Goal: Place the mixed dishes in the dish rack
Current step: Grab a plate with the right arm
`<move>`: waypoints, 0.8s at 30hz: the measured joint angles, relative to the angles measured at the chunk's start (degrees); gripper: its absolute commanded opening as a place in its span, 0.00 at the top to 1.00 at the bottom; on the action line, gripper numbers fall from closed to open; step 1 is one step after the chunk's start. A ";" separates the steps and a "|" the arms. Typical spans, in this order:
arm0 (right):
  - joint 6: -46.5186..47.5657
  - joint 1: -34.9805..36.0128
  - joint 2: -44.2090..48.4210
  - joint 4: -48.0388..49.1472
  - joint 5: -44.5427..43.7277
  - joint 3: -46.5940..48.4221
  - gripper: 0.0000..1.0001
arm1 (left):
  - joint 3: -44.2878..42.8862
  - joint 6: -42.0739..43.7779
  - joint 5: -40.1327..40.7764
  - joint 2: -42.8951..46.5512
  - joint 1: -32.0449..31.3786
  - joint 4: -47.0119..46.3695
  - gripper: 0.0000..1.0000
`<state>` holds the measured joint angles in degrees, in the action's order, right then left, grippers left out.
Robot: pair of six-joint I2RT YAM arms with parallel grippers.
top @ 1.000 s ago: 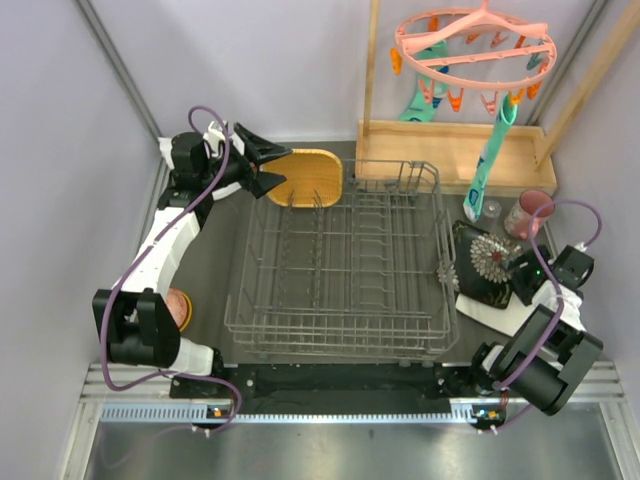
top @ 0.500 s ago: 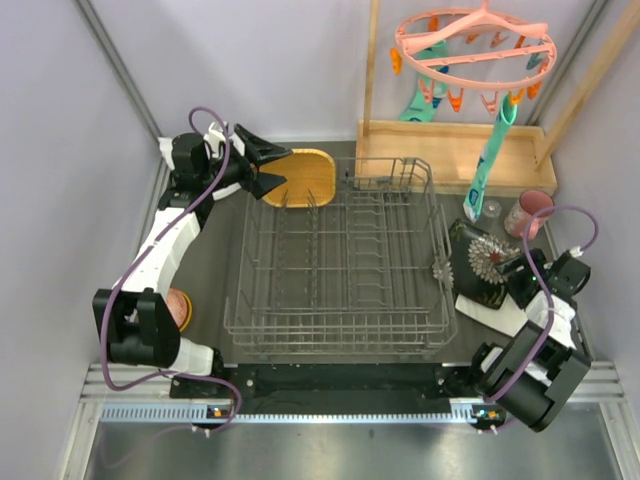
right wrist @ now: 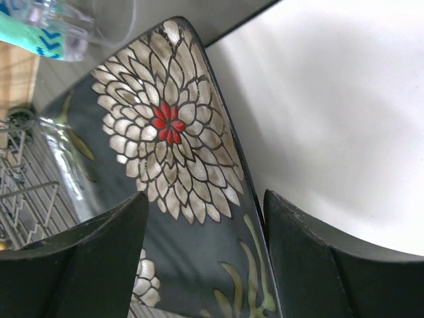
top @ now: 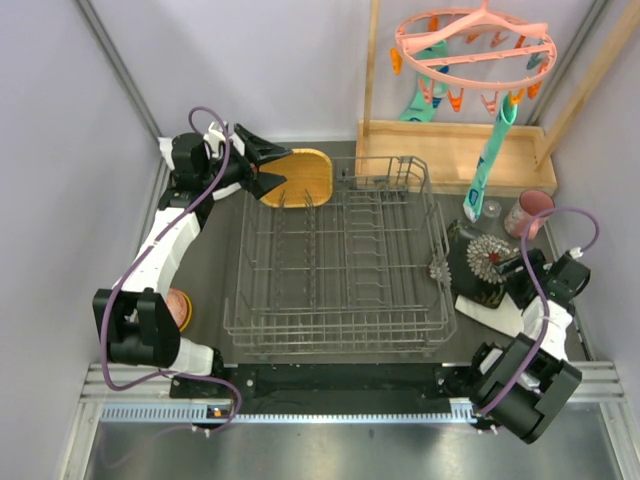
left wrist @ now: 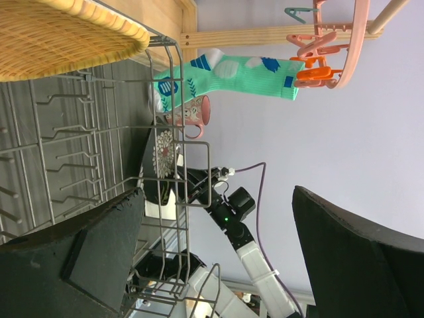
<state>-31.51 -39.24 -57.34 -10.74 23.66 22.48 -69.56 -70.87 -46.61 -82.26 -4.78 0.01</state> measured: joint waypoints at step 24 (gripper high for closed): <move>-4.55 0.13 3.34 -0.72 5.53 1.97 0.30 | 0.00 0.00 0.00 0.00 0.00 0.02 0.04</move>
<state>-36.05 -39.11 -54.00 -11.46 29.19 24.45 -69.56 -70.87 -46.61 -82.26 -4.78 0.03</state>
